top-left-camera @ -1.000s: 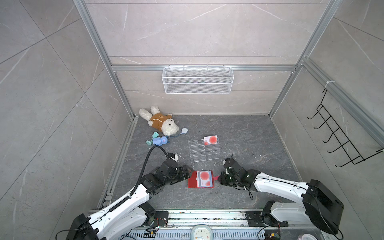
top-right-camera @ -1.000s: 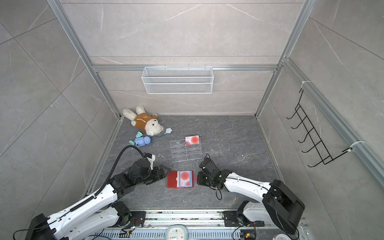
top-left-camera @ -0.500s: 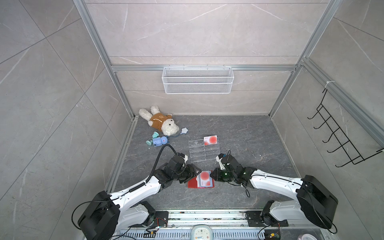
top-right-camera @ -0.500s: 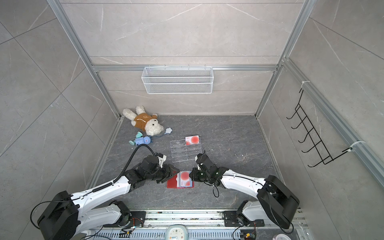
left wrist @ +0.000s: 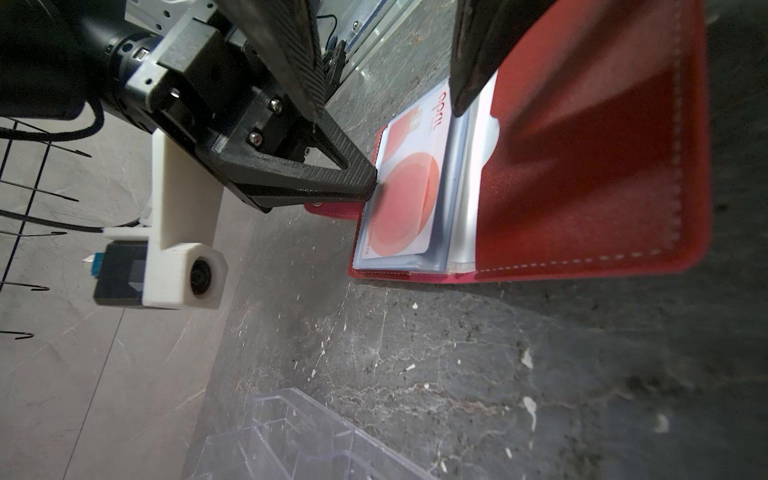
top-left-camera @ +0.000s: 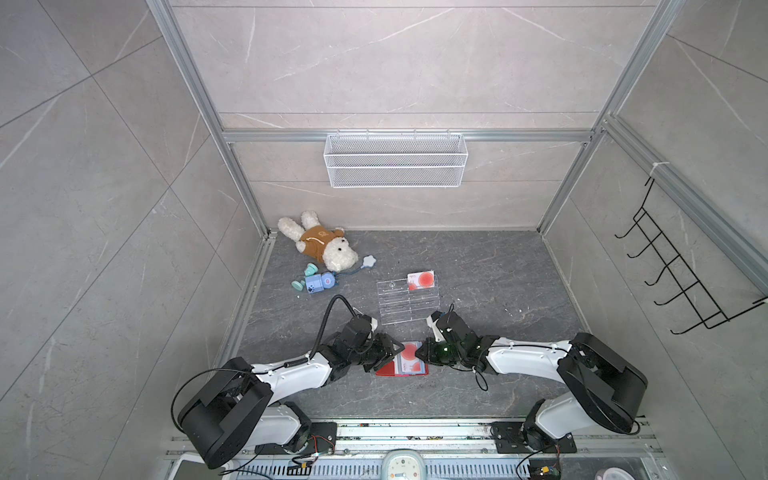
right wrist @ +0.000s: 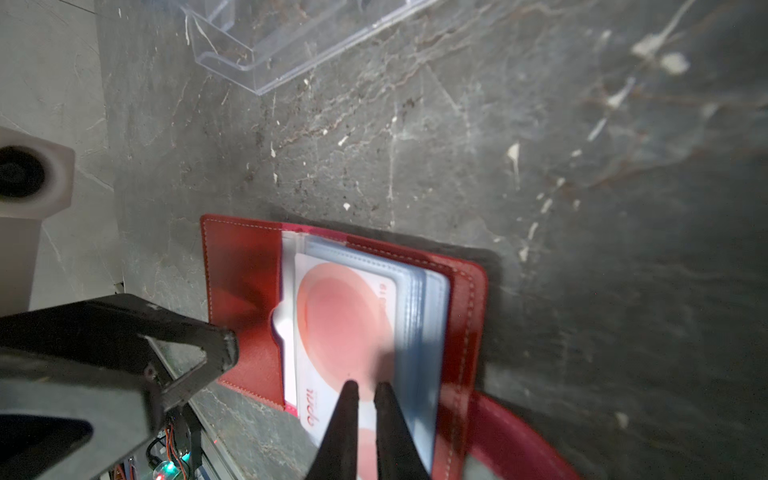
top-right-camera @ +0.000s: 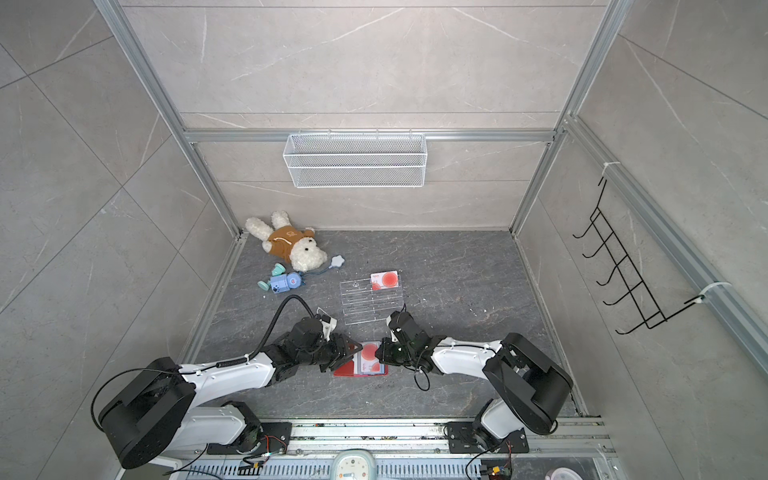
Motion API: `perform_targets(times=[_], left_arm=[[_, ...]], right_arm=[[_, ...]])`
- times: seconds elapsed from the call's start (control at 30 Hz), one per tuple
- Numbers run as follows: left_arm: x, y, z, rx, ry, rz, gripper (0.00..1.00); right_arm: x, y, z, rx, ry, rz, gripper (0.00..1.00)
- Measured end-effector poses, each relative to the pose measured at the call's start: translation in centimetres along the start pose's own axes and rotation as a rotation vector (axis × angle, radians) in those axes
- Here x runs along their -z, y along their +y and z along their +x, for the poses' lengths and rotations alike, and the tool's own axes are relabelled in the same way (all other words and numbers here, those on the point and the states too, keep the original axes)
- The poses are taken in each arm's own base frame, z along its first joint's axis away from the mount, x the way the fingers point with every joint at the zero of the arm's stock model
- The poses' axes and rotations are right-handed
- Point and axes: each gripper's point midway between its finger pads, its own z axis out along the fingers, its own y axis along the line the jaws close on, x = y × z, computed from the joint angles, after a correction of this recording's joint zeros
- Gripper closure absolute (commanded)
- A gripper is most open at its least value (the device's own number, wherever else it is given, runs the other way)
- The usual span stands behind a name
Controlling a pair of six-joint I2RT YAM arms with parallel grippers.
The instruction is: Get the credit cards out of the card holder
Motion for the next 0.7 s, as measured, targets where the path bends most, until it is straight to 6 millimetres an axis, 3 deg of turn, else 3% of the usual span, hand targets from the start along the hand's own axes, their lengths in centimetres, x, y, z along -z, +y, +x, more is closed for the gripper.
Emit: perform_targets(times=[0.37,0.7], left_arm=[[-0.8,2.1,0.4,0.027,-0.004,0.011,0.59],[-1.8,2.5,0.1,0.039,-0.016,0.049,0.76]], right_arm=[[-0.6,0.0,0.1,-0.018,-0.011,-0.042,0.89],[-0.8,0.0,0.3,-0.024,-0.016,-0.062,0.90]])
